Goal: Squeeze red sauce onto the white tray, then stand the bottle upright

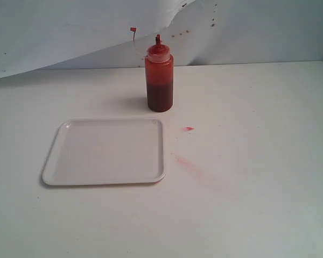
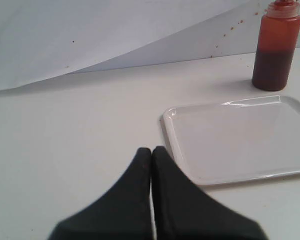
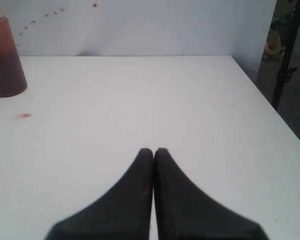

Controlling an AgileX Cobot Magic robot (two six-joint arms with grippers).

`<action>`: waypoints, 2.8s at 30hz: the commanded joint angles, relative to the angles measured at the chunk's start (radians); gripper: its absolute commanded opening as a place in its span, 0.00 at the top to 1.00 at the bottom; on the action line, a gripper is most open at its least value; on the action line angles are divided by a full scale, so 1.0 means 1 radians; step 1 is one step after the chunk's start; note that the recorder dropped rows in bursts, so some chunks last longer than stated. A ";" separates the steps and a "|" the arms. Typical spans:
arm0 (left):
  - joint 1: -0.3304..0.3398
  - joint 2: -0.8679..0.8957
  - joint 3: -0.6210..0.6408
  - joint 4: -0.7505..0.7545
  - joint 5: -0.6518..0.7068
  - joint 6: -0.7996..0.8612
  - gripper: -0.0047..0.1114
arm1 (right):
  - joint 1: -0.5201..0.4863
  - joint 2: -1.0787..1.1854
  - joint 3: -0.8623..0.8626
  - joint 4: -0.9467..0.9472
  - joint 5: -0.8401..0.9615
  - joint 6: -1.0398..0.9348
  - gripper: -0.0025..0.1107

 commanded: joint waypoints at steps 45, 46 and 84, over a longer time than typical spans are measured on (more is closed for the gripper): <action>0.002 0.000 0.004 -0.219 -0.369 -0.140 0.96 | -0.006 -0.006 0.004 0.006 -0.001 -0.006 0.98; 0.002 0.000 0.004 -0.219 -0.369 -0.140 0.96 | -0.006 -0.006 0.004 0.006 -0.001 -0.006 0.98; 0.002 0.306 0.004 0.059 -1.229 -0.328 0.96 | -0.006 -0.006 0.004 0.006 -0.001 -0.006 0.98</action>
